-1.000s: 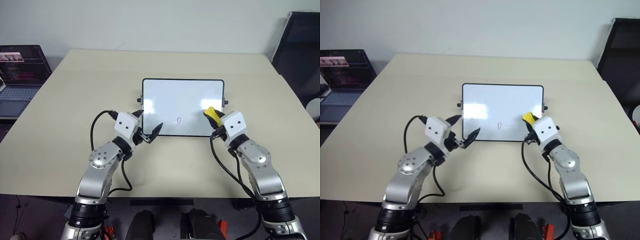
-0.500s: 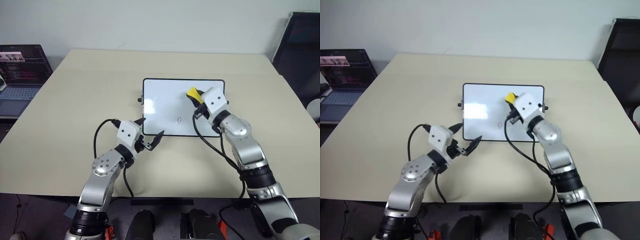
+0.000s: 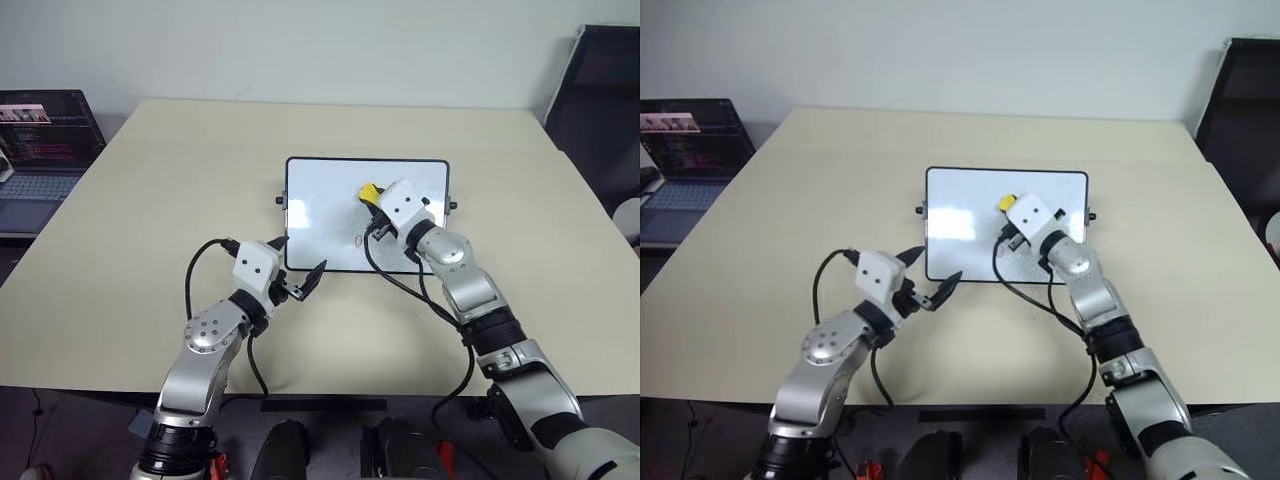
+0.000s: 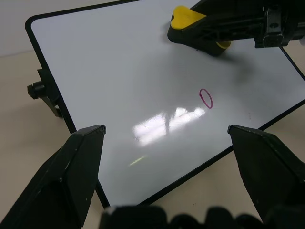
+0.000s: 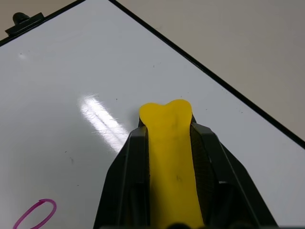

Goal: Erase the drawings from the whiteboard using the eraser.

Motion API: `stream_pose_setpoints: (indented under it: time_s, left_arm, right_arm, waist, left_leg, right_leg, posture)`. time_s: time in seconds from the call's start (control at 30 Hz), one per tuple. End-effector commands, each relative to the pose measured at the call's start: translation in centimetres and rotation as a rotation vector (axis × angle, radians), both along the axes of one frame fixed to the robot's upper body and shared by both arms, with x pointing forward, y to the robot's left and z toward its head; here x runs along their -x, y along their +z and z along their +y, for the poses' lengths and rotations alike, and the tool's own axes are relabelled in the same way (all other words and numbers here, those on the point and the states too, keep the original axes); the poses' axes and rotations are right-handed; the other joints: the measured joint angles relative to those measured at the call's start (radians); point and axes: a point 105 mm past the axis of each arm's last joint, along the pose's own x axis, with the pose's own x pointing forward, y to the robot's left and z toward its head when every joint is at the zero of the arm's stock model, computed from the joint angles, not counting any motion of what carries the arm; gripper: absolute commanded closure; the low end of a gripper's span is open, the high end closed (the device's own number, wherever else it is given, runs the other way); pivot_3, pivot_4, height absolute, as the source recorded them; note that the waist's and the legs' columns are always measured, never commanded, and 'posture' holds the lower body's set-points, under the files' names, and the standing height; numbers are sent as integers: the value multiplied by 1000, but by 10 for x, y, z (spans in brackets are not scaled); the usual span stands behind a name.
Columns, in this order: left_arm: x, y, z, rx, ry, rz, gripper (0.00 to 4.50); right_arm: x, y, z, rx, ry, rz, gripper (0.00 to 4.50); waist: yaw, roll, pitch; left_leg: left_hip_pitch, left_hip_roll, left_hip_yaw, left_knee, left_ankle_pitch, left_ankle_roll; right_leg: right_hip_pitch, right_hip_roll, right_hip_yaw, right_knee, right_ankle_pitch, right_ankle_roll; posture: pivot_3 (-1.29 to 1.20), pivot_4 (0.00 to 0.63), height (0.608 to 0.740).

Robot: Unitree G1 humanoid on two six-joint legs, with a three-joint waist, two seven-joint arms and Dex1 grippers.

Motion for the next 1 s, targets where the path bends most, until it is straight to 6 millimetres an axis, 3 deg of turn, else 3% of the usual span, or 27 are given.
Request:
stream_pose_setpoints:
  time_s: [0.03, 0.27, 0.7, 1.0]
  left_arm:
    - [6, 17, -3, 6, -7, -55, 0]
    - [4, 23, 2, -2, 9, -62, 0]
    - [4, 17, 8, -5, 32, -59, 0]
    - [5, 12, 12, -10, 40, -56, 0]
  right_arm:
    - [5, -26, -7, 25, -4, 62, 3632]
    - [20, -56, 1, 30, 50, 126, 3632]
    - [31, -82, 12, 90, 103, 133, 3632]
    - [42, -98, 1, 151, 143, 153, 3632]
  waist:
    - [0, 0, 0]
    - [-2, -1, -1]
    - [-8, -1, -1]
    - [-16, -2, -2]
  left_leg:
    - [1, 0, 0, 0, 0, 0]
    - [14, 1, 1, 0, 0, 0]
    - [14, 1, 1, 0, 1, 1]
    - [14, 1, 1, 0, 1, 1]
  right_leg:
    - [1, 0, 0, 0, 0, 0]
    - [12, 0, 2, 0, -1, 0]
    - [12, 0, 3, 0, -2, 3]
    - [13, 0, 3, 0, -2, 3]
  posture:
    - [0, 150, 740]
    - [0, 150, 740]
    - [0, 150, 740]
    - [0, 150, 740]
